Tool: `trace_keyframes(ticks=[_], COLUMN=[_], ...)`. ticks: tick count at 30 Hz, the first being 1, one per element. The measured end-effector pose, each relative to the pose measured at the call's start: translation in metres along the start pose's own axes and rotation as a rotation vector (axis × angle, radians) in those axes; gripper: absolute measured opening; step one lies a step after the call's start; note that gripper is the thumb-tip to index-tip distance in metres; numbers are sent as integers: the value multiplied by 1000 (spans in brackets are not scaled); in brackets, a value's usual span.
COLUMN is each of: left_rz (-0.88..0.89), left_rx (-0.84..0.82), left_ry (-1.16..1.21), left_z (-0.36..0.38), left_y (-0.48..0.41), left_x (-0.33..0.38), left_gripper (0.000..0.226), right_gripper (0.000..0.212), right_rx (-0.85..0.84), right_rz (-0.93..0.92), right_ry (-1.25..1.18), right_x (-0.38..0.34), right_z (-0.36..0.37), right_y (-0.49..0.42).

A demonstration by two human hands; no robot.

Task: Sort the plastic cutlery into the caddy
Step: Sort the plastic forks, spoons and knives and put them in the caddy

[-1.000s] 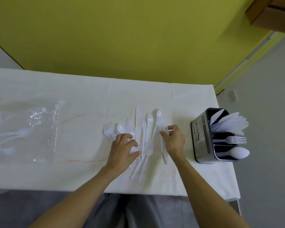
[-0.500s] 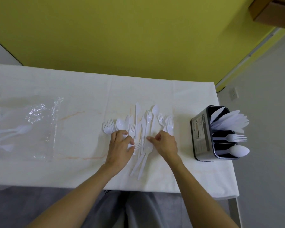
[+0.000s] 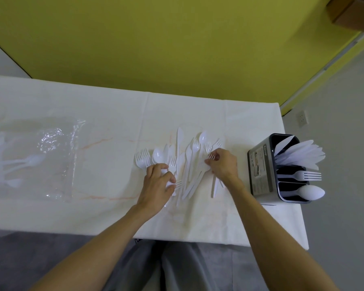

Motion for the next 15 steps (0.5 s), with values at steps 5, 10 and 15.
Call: trace_keyframes(ticks=[5,10,15], left_rz=[12,87,115], left_rx=[4,8,5], left_ry=[1,-28,-167], left_z=[0,-4,-7], left_y=[0,1,1], left_x=[0,1,-1], left_gripper=[11,27,19], right_gripper=[37,15,29], right_rx=[181,65,20], right_rz=[-127,-290,-179], right_ry=[116,302,388], right_x=[-17,-29,-22], right_z=[-16,23,40], right_y=[-2,25,35])
Point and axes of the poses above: each hand's wrist, its own y-axis away from the middle knuckle, its own z-axis out of the palm, x = y × z, the point moved 6 cm from there along -y, towards the middle knuckle, and after that the axes turned 2 degrees about z, right-handed, at the moved point
